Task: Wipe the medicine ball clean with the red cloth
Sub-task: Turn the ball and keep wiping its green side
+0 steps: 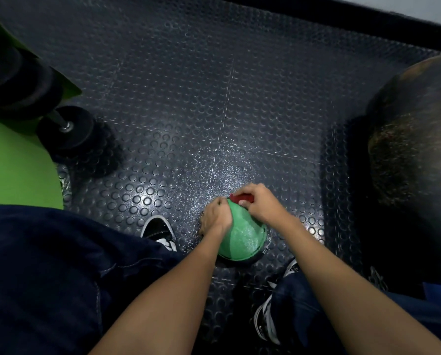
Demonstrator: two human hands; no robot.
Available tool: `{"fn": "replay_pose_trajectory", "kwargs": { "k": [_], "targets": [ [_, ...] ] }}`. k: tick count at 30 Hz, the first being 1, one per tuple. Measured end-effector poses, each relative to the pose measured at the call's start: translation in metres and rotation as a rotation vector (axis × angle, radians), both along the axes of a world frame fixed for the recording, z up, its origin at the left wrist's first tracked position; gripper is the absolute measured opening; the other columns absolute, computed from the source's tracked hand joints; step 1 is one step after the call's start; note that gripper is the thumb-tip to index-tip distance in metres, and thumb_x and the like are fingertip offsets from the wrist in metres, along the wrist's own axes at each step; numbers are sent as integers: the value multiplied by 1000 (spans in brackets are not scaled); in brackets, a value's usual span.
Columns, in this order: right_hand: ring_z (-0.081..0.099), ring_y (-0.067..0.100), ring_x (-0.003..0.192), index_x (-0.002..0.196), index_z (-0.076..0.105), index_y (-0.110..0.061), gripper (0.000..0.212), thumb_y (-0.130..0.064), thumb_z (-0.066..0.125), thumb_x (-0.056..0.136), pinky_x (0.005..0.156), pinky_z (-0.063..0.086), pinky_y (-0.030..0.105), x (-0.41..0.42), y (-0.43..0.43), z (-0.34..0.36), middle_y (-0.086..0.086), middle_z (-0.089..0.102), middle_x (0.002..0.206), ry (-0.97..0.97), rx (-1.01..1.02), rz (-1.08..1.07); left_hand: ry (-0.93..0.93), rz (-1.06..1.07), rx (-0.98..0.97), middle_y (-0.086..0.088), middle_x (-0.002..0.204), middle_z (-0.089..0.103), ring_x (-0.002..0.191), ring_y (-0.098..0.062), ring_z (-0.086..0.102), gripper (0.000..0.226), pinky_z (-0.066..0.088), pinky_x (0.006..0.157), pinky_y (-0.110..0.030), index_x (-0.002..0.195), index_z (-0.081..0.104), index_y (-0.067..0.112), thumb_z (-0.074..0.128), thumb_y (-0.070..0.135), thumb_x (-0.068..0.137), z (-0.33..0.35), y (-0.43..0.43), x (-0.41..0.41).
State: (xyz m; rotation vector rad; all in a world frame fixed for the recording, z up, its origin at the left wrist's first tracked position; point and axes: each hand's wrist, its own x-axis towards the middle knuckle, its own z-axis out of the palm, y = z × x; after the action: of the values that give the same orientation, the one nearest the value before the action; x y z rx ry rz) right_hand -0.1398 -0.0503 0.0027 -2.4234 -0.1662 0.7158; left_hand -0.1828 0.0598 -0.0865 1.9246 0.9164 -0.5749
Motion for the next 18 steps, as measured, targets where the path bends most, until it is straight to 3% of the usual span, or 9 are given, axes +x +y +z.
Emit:
{"fn": "replay_pose_trajectory", "kwargs": {
  "k": [3, 7, 9, 11, 13, 15, 18],
  "targets": [
    [48, 11, 98, 100, 70, -26, 22, -12, 68, 84, 97, 40, 33, -11, 4, -4, -13, 56, 97, -39, 9, 28, 5, 24, -21, -3, 105, 63, 97, -24, 59, 32, 48, 94, -45, 87, 58, 27, 32, 39, 102, -4, 3, 2],
    [59, 22, 91, 91, 73, -26, 22, -7, 69, 81, 85, 50, 40, -7, -13, 13, -1, 63, 99, 128, 154, 55, 2, 37, -23, -1, 97, 59, 92, -22, 55, 30, 45, 85, -37, 82, 52, 26, 33, 36, 102, 3, 5, 3],
    [59, 19, 91, 95, 73, -28, 23, -9, 67, 83, 83, 50, 35, 2, -22, 14, -3, 65, 99, 54, 137, -13, 37, 83, -18, 0, 86, 51, 81, -20, 49, 34, 41, 76, -34, 82, 54, 22, 31, 36, 103, 6, 5, 12],
    [58, 16, 92, 104, 70, -30, 24, -15, 67, 85, 83, 48, 32, 11, -24, 9, -2, 62, 102, -49, 78, -83, 98, 145, -48, -2, 81, 52, 79, -21, 49, 41, 40, 76, -33, 84, 60, 13, 30, 35, 102, 12, 4, 25],
    [60, 19, 91, 109, 67, -33, 26, -21, 67, 86, 87, 50, 35, 22, -20, 5, 2, 61, 106, -89, 46, -108, 117, 177, -93, -11, 100, 64, 96, -29, 60, 49, 48, 91, -40, 96, 64, 6, 28, 39, 99, 8, 4, 33],
    [58, 16, 95, 115, 66, -29, 29, -22, 66, 87, 89, 48, 32, 32, -18, 2, 2, 62, 112, -103, 12, -76, 82, 112, -128, -15, 120, 63, 109, -32, 60, 52, 48, 101, -49, 107, 62, 8, 24, 43, 103, 13, 1, 31],
    [55, 19, 104, 116, 66, -23, 28, -21, 65, 88, 96, 45, 35, 40, -12, -4, 2, 63, 115, -102, -53, -9, -45, 34, -152, -8, 129, 58, 116, -27, 56, 44, 41, 107, -48, 120, 59, 17, 25, 43, 107, 16, -7, 16]
  ]
}}
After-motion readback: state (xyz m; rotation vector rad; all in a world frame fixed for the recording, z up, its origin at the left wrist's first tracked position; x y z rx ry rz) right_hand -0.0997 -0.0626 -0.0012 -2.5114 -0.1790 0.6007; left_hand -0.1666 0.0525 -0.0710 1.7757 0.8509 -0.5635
